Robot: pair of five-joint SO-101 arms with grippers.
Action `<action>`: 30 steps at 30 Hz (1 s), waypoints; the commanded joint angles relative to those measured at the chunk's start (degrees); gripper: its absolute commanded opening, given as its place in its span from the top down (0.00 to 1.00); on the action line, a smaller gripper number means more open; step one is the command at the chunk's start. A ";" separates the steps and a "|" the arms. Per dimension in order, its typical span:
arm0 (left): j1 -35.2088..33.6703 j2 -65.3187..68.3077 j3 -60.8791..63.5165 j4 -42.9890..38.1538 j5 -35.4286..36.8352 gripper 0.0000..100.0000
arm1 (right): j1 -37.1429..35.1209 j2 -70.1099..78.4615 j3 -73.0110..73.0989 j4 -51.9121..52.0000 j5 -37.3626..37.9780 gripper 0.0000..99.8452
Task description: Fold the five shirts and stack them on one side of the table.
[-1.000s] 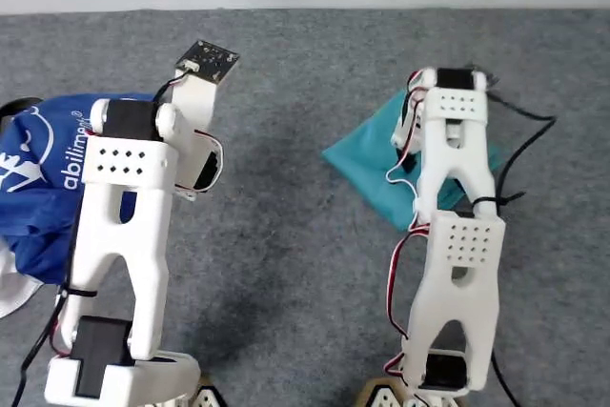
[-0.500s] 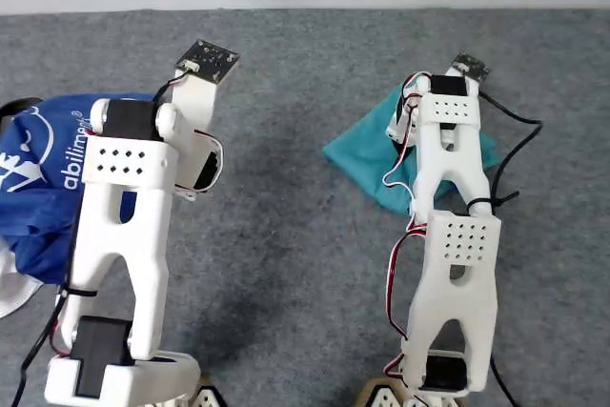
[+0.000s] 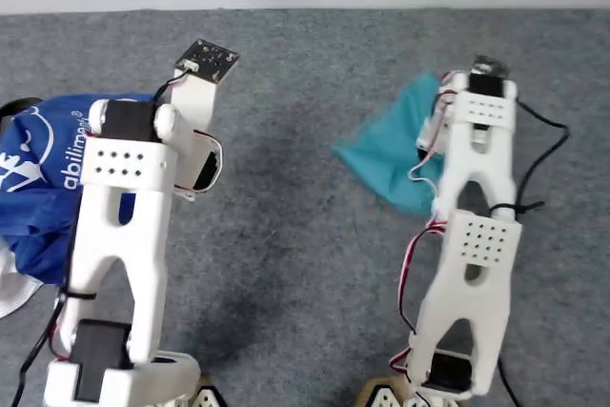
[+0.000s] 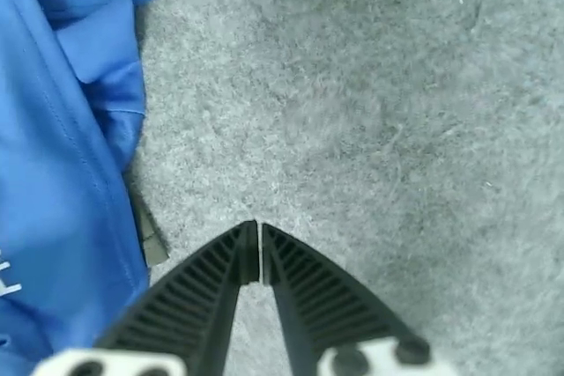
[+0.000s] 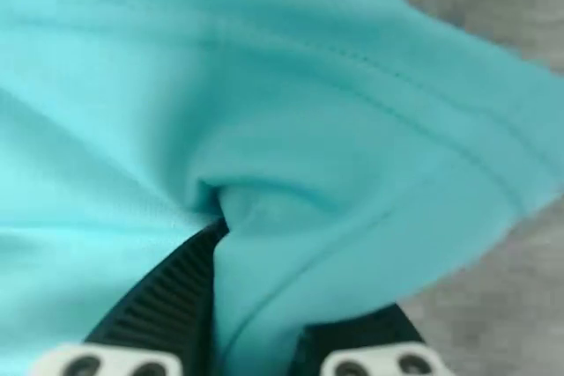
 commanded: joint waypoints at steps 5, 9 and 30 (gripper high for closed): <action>-0.18 -5.63 -0.13 1.32 -0.53 0.99 | 15.78 -4.09 -9.49 7.43 25.14 0.99; 0.00 -5.80 -0.13 1.32 -0.53 0.99 | 22.73 -3.74 -12.13 7.34 38.51 0.99; 0.26 -5.80 -0.13 1.41 -0.53 0.99 | 30.37 -3.65 -21.54 6.46 43.60 0.64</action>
